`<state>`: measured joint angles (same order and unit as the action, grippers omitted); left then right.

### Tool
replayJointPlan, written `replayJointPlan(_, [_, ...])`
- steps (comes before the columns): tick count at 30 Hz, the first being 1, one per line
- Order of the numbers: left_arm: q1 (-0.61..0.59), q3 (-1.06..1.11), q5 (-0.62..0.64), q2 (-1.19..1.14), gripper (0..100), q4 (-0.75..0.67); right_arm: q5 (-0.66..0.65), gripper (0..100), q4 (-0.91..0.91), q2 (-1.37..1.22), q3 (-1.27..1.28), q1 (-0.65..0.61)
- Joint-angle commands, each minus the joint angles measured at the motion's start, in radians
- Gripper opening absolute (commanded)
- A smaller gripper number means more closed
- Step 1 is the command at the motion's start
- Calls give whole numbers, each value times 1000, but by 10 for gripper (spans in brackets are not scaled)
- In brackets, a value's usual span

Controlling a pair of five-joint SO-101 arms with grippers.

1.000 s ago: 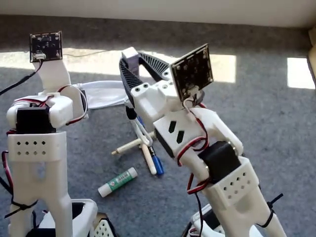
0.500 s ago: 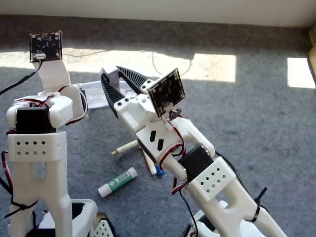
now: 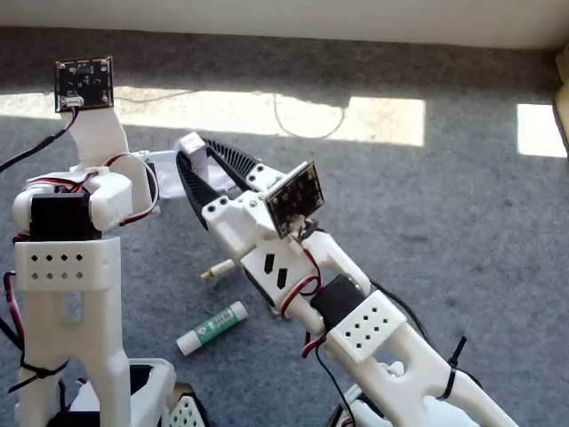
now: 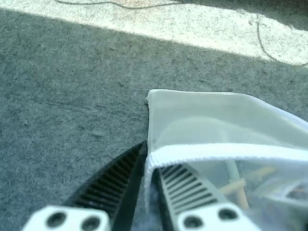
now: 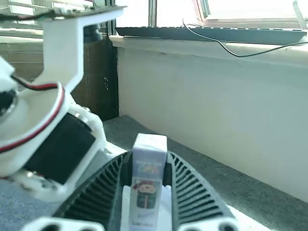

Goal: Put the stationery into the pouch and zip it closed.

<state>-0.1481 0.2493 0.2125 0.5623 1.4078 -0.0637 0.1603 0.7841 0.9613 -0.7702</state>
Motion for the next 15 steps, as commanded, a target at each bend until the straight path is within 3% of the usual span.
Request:
replayJointPlan(1, [12, -25, -11, -21, 7, -2, -124, 5, 110, 41, 31, -21])
replayJointPlan(8, [12, -25, -11, -21, 7, -2, -281, 5, 265, 41, 156, -85])
replayJointPlan(15, [8, -24, -11, -21, 7, -2, -284, 5, 277, 41, 165, -84])
